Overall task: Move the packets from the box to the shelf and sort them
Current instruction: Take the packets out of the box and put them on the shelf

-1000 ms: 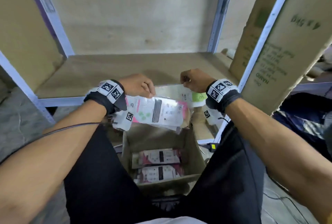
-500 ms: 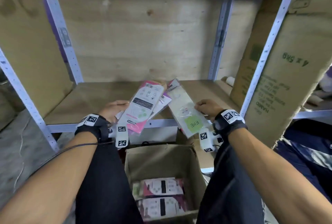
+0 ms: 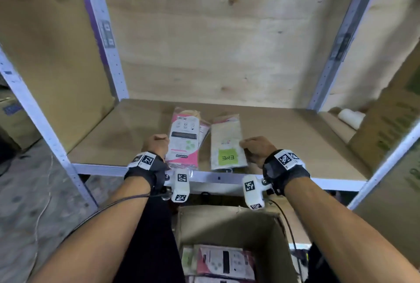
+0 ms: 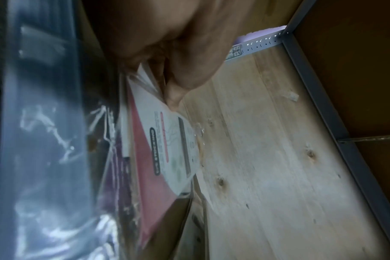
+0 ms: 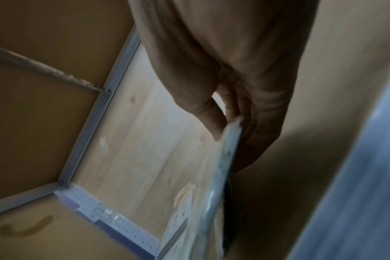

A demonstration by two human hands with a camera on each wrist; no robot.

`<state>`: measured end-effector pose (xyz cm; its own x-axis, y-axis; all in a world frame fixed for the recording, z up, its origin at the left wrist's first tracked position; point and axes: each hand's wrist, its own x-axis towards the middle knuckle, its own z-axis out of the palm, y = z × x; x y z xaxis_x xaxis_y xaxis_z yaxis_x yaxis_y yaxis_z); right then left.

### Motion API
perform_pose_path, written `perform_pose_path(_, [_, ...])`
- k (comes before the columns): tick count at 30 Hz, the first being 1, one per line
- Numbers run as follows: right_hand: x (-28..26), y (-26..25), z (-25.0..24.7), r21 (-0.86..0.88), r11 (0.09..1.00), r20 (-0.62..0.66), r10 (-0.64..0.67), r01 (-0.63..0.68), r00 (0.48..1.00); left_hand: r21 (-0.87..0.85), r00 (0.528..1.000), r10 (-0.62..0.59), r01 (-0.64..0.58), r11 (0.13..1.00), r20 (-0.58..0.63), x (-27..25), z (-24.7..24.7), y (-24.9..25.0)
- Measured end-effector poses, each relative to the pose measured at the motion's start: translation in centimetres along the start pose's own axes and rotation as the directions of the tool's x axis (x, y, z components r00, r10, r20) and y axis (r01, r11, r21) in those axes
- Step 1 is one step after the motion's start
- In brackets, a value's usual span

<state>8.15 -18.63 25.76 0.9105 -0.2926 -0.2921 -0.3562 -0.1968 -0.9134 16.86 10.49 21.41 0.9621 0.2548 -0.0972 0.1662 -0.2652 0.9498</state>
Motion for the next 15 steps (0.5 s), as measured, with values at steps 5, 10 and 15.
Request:
perform_pose_path(5, [3.8,-2.8,5.8,0.015,1.0,0.076,0.006,-0.007,0.997,0.009,0.999,-0.019,0.019,1.0,0.045,4.0,-0.7,-0.2])
perform_pose_path(10, [6.9,-5.0,10.6,0.018,1.0,0.106,0.016,-0.018,0.994,0.092,0.998,0.046,-0.042,0.995,-0.039,7.6,-2.5,0.0])
perform_pose_path(15, [12.9,-8.7,17.6,-0.04,0.999,0.208,-0.017,0.026,0.978,0.239,0.983,0.116,-0.079,0.968,-0.144,13.6,-6.8,1.4])
